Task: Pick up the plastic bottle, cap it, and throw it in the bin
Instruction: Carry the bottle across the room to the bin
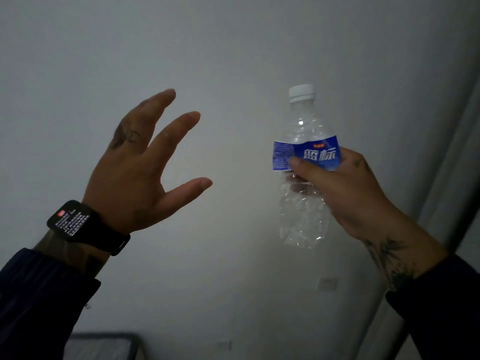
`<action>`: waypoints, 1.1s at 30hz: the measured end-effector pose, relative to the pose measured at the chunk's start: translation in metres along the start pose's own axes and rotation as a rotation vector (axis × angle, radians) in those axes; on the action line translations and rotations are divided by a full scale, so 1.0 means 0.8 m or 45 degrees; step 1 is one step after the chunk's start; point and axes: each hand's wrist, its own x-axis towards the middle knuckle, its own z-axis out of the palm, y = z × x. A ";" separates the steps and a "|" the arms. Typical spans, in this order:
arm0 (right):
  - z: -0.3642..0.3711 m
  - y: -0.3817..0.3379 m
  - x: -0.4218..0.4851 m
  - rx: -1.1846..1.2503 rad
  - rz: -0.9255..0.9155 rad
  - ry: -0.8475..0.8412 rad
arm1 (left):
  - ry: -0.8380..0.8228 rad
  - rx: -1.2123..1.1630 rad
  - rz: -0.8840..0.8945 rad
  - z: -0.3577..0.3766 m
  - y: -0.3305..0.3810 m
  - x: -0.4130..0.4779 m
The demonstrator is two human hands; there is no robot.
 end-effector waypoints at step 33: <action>0.375 -0.421 -0.706 1.225 -0.335 -2.316 | -0.511 2.324 -1.555 -0.835 0.519 -0.380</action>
